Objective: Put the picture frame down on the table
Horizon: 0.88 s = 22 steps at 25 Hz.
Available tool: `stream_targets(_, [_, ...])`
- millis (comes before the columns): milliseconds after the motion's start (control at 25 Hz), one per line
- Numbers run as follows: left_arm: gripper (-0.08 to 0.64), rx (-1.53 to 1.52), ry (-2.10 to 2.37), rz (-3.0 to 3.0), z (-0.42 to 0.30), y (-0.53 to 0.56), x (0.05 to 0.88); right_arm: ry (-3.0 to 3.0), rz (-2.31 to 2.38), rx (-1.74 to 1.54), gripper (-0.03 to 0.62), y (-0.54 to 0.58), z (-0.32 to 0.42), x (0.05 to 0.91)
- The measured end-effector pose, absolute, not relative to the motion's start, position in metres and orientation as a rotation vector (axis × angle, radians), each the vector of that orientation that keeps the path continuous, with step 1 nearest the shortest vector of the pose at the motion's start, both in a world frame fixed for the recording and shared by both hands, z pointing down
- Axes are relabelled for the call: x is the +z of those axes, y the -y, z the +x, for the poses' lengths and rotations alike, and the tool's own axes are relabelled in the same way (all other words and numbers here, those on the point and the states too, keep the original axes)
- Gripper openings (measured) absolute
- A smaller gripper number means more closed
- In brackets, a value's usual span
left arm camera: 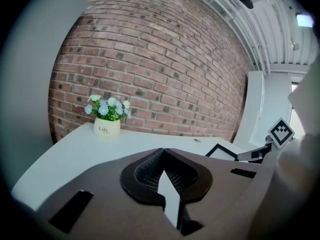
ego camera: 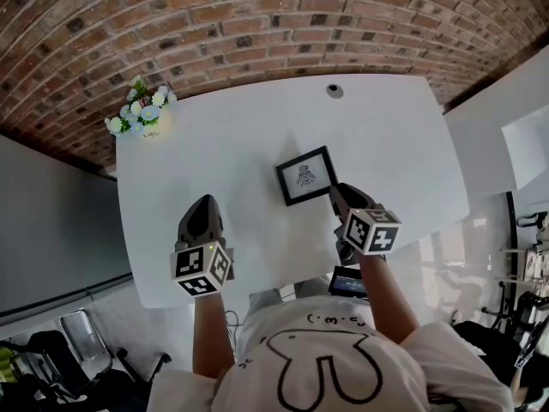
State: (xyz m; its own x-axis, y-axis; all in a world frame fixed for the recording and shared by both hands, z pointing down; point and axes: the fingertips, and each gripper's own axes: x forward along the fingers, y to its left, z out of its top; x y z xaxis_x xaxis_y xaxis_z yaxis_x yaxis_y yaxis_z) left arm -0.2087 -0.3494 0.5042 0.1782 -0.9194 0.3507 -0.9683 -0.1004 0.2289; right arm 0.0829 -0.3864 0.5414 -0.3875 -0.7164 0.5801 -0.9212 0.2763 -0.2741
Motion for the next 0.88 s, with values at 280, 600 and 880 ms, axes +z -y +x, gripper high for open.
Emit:
stream_targets(280, [0.012,0.203,1.763,2.045,-0.189,0.361,0.514,2.145,1.461,0.913,0.075,0.394,0.105,0.573])
stream_targets(600, [0.012,0.234,1.755,2.037,-0.171,0.374,0.521,2.119,1.435,0.955,0.046,0.405,0.120,0.594])
stream_targets(880, [0.012,0.257,1.747,2.049,-0.162,0.382,0.521,2.123,1.439,0.954,0.044,0.411,0.126,0.595])
